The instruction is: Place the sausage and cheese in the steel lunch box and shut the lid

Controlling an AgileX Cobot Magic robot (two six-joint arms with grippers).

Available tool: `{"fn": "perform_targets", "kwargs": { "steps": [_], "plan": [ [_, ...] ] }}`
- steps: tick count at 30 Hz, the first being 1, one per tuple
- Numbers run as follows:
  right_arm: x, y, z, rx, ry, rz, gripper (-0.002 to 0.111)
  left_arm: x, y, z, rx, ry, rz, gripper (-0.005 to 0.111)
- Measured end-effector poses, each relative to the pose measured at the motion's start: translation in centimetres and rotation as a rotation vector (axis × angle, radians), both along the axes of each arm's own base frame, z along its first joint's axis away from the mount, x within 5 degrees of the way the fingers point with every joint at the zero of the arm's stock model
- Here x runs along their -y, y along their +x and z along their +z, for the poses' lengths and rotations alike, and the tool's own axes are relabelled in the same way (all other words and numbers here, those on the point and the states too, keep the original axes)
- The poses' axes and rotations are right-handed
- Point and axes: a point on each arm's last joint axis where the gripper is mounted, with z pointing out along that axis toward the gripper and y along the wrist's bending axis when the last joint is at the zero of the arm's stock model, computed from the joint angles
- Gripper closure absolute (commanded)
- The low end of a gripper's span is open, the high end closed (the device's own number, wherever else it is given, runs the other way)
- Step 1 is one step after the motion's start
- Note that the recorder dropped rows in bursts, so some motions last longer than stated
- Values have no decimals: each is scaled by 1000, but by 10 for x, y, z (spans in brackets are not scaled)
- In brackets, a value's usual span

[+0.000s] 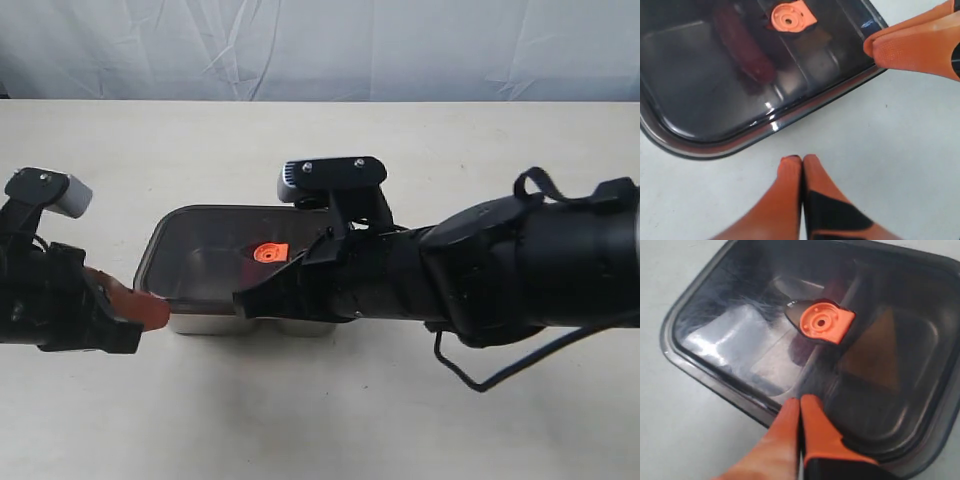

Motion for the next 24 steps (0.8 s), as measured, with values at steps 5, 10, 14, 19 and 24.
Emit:
{"fn": "perform_targets", "kwargs": {
  "steps": [5, 10, 14, 19, 24],
  "plan": [
    [-3, 3, -13, -14, -39, -8, 109, -1, 8, -14, -46, 32, 26, 107],
    [-3, 4, -13, -7, -46, -17, 109, -2, 12, -20, -61, 47, 53, 107],
    [-3, 5, -17, -10, -56, -17, 109, -1, 13, -24, -81, 53, 53, 107],
    [-6, 7, -19, -10, -62, -20, 109, -1, 15, -31, -111, 62, 53, 107],
    [-7, 7, -20, -11, -64, -23, 109, -1, 16, -35, -128, 64, 59, 107]
  ]
}}
